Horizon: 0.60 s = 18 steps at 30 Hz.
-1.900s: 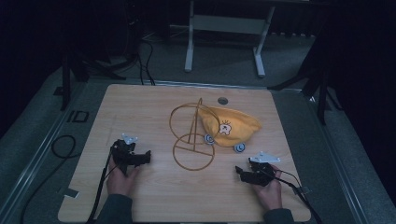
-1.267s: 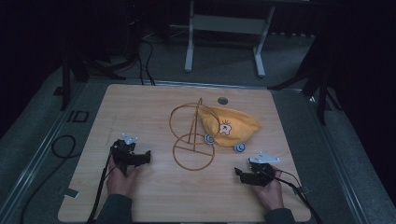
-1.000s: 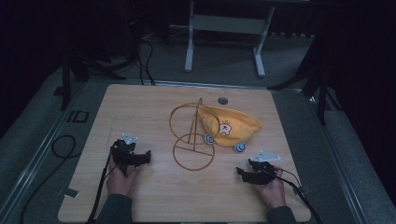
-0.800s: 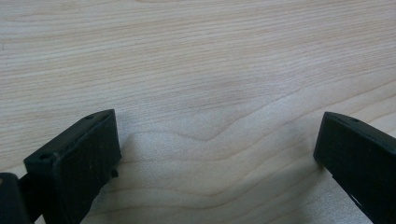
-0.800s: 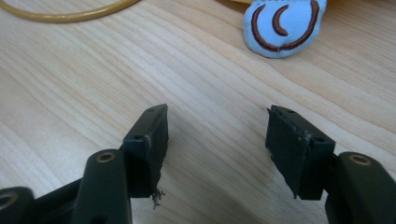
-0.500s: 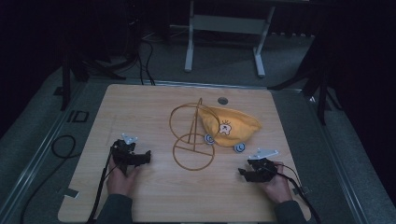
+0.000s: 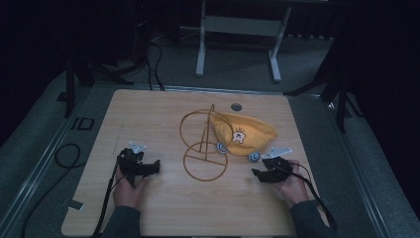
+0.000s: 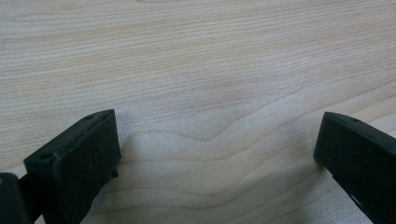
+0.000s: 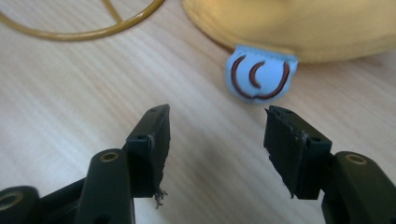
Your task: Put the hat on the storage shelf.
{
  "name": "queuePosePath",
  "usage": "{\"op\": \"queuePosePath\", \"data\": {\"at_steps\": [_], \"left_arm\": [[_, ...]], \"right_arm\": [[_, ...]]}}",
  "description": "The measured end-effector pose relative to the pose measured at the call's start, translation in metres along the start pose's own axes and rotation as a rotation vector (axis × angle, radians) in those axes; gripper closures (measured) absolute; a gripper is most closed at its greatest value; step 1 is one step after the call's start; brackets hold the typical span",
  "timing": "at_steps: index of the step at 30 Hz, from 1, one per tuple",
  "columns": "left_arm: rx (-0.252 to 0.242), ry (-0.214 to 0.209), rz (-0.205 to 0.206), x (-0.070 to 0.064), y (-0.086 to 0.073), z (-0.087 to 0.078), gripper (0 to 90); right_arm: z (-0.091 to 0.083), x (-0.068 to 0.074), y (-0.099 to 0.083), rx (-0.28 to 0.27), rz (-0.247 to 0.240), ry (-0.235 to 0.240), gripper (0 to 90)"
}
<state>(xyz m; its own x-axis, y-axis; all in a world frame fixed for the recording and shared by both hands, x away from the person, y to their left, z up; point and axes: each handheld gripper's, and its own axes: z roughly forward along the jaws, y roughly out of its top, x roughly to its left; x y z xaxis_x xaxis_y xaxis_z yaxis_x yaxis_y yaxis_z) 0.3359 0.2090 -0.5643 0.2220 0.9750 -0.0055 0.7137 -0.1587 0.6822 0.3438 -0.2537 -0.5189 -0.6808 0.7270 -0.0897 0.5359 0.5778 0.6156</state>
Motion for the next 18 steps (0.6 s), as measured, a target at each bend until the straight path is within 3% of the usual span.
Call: {"op": "queuePosePath", "data": {"at_steps": [18], "left_arm": [[-0.001, 0.000, -0.001, 0.000, 0.000, 0.000, 0.4]], "right_arm": [[0.028, -0.013, 0.017, 0.015, 0.083, -0.043, 36.2]]}}
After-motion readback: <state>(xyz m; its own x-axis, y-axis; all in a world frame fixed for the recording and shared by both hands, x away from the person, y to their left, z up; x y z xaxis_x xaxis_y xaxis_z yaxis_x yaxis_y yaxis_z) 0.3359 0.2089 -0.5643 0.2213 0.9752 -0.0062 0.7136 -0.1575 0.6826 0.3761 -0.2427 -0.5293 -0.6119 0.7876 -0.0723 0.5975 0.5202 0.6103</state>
